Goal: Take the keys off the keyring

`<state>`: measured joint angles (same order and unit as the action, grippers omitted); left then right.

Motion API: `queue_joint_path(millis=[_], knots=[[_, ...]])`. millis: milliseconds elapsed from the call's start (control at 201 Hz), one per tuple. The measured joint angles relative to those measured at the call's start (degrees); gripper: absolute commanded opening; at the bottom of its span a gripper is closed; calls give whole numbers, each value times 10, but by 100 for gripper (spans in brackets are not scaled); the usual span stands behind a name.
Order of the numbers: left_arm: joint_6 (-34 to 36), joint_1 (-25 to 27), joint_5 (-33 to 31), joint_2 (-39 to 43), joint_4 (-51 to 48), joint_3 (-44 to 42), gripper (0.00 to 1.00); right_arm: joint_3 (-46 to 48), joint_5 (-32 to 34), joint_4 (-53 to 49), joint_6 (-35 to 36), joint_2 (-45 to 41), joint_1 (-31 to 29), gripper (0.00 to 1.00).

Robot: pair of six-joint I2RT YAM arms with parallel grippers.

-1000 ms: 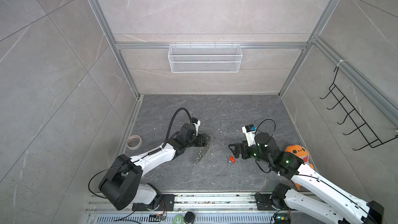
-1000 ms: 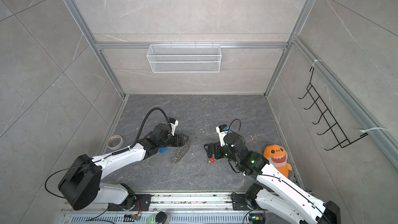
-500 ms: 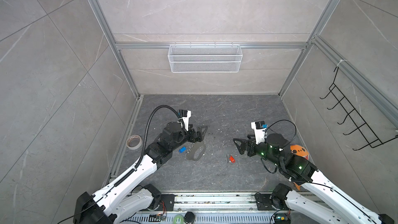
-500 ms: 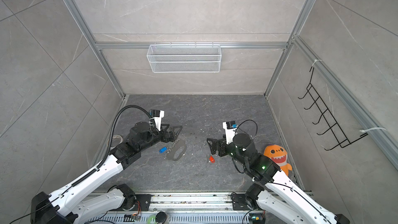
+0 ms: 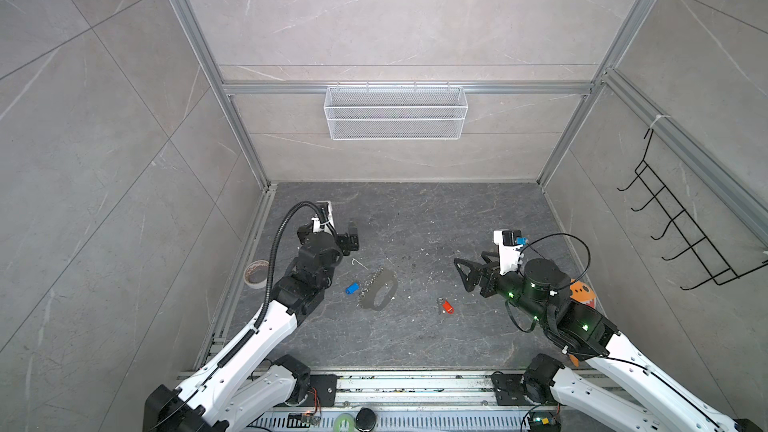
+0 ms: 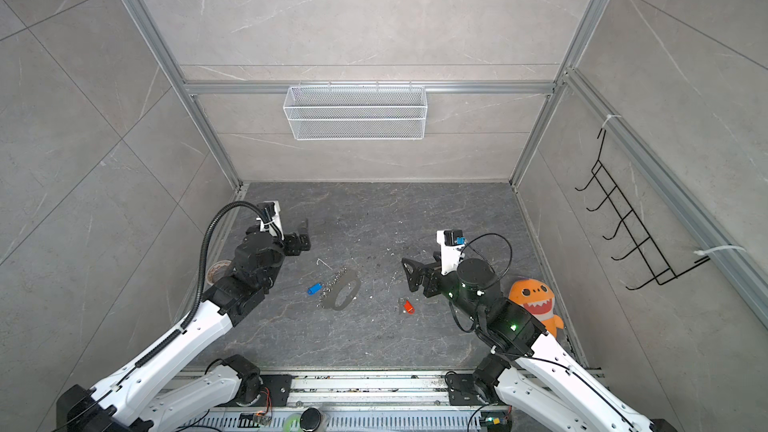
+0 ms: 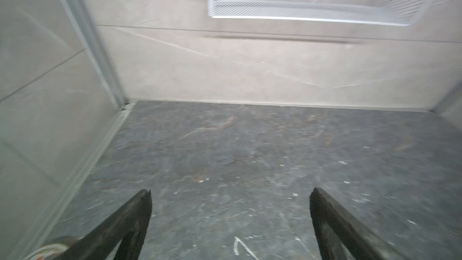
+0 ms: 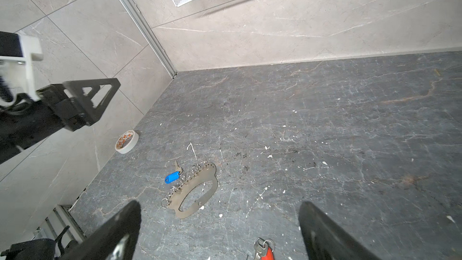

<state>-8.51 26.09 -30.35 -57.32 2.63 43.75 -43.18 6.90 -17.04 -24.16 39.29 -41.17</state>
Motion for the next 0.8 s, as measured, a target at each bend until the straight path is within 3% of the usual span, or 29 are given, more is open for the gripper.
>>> queue_joint_path(millis=[135,259,578,802], knots=[[0,-133,-9,-66,10,-28,100,0,0,0,0,0,0,100],[7,-199,6,-122,40,-80,100,3,0,0,0,-3,0,100],[50,-228,60,-225,181,-146,100,6,0,-2,0,-16,0,100],[64,-232,93,-259,344,-215,100,26,4,1,0,-18,0,100]])
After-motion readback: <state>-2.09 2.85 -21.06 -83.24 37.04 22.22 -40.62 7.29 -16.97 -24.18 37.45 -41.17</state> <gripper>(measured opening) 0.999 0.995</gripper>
